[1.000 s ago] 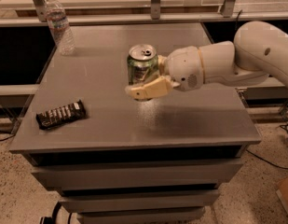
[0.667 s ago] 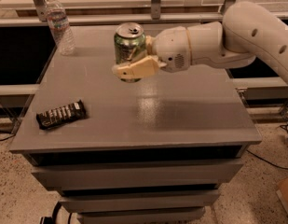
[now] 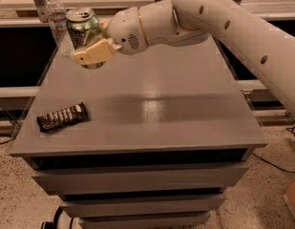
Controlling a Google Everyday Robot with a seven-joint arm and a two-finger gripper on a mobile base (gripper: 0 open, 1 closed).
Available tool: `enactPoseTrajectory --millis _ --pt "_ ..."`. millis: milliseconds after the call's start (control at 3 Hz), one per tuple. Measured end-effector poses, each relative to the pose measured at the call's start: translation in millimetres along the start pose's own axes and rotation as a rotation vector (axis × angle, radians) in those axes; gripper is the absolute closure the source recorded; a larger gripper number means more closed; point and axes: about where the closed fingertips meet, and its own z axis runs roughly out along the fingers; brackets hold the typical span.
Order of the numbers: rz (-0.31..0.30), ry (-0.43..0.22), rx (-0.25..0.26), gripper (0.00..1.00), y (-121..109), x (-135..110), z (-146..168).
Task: Move green can near water bottle
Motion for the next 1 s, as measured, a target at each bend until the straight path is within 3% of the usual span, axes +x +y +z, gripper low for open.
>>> enactPoseTrajectory --millis 333,1000 --pt "0.0 0.0 0.001 1.0 -0.1 0.1 -0.4" --pt "-0.016 -0.046 0.106 1.0 -71.3 24.4 -22.1"
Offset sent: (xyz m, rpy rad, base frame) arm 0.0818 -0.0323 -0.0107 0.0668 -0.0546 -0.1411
